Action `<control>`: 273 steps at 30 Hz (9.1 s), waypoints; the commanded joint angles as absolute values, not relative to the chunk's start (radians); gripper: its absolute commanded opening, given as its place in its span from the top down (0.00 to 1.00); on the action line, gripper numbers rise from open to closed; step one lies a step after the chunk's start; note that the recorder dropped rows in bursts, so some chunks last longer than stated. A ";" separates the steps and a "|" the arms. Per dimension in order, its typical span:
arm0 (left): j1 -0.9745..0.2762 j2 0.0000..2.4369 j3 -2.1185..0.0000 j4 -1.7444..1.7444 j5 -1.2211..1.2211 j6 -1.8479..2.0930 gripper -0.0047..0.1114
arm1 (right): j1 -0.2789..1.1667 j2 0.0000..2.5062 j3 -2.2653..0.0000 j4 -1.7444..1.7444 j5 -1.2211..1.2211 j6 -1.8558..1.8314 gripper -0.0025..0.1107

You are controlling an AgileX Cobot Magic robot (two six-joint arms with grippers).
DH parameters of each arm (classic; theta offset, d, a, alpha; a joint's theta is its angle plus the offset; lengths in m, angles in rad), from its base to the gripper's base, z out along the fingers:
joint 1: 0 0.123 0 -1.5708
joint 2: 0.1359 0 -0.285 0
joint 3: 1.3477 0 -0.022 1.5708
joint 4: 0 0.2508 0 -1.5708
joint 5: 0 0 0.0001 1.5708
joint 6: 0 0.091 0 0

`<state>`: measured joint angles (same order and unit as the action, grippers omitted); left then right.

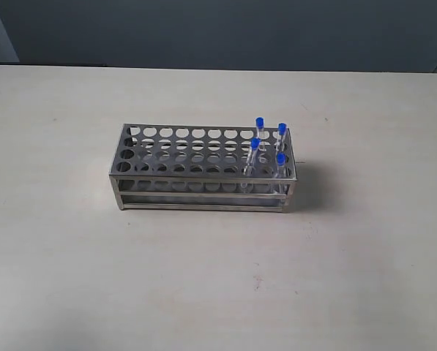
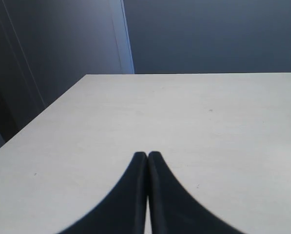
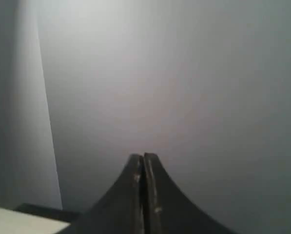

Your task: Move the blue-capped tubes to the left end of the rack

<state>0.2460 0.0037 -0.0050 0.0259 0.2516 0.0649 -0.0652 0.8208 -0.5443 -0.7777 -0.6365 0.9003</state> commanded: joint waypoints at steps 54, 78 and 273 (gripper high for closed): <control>0.247 0.000 0.000 0.029 0.240 0.061 0.96 | 0.480 1.842 -0.496 -0.022 -0.862 -0.015 0.97; 0.247 0.000 0.000 0.029 0.240 0.061 0.96 | 0.487 1.469 -0.647 -0.327 -0.666 0.219 0.98; 0.247 0.000 0.000 0.029 0.240 0.061 0.96 | 0.939 2.029 -1.517 -0.461 0.309 0.179 0.98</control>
<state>0.2460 0.0037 -0.0050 0.0259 0.2516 0.0649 0.9321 2.0329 -1.5260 -0.4704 0.2964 0.1776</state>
